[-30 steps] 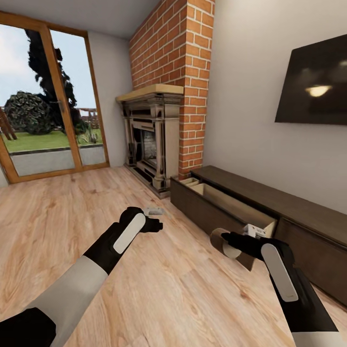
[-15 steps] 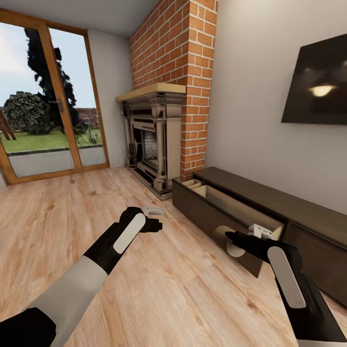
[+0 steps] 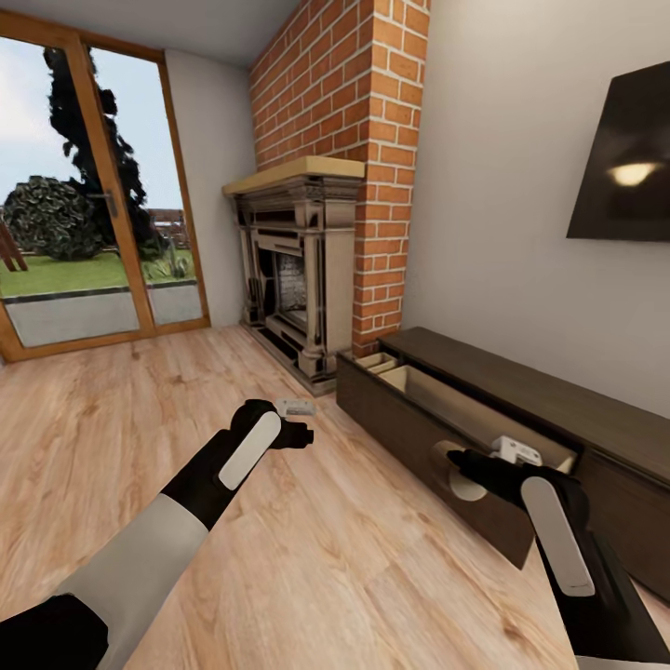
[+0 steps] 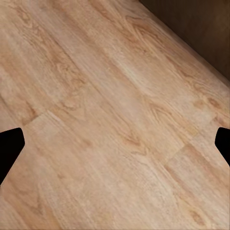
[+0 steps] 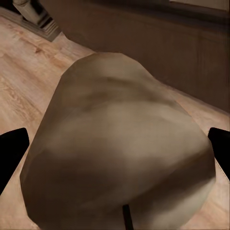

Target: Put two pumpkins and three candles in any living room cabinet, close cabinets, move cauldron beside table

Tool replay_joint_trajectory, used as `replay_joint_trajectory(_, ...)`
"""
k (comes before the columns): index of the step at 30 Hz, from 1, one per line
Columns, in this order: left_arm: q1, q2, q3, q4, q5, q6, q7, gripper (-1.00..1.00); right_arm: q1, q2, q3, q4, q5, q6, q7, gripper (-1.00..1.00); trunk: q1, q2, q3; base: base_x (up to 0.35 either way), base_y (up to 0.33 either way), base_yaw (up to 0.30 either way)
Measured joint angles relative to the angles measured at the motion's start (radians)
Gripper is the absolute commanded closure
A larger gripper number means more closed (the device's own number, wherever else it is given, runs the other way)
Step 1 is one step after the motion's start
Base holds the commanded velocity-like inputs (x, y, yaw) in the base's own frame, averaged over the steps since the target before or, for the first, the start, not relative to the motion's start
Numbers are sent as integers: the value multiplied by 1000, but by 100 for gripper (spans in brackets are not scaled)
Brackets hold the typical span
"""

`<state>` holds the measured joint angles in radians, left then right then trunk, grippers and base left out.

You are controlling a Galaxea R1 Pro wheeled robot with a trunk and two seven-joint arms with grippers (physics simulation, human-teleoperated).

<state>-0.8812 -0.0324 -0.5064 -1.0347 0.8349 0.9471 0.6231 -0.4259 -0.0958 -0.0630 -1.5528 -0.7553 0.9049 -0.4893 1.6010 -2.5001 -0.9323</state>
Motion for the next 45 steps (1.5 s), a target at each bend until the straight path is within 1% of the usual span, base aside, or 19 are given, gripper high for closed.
replay_joint_trajectory(3, 0, 0, 0, 0, 0, 0, 0, -100, 0, 0, -25, 0, 1, 1, -4, 100, 0, 0, 0, 101, 6, 0)
replay_joint_trajectory(4, 0, 0, 0, 0, 0, 0, 0, -100, 0, 1, -39, 0, -1, 0, -4, 100, 0, 0, 0, 53, 3, 0)
replay_joint_trajectory(8, 0, 0, 0, 0, 1, 0, 0, -100, 0, 1, -57, 0, -5, 0, -3, 100, 0, 0, 0, 27, 2, 0)
replay_joint_trajectory(14, 0, 0, 0, 0, 1, 0, 0, -100, 0, 2, -62, 0, -10, -1, 0, 100, 0, 0, 0, 8, 17, -27)
replay_joint_trajectory(23, 0, 0, 0, 0, 1, 0, 0, -100, 0, 2, -63, 0, -10, -1, 2, 100, 0, 0, 2, 1, 102, -231)
replay_joint_trajectory(29, 0, 0, -1, 0, 2, 0, 0, -100, 0, 3, -64, 0, -10, 0, 2, 100, 0, 0, 2, 8, 24, -56)
replay_joint_trajectory(37, 0, 0, -1, 0, 0, 0, 0, -100, 0, 4, -64, 1, -10, -1, 2, 100, 0, 0, 2, 145, 179, -27)
replay_joint_trajectory(45, 0, 0, -1, 0, 0, 0, 0, -100, 0, 4, -65, 2, -12, -1, 2, 100, 0, 0, 2, 208, 225, -210)
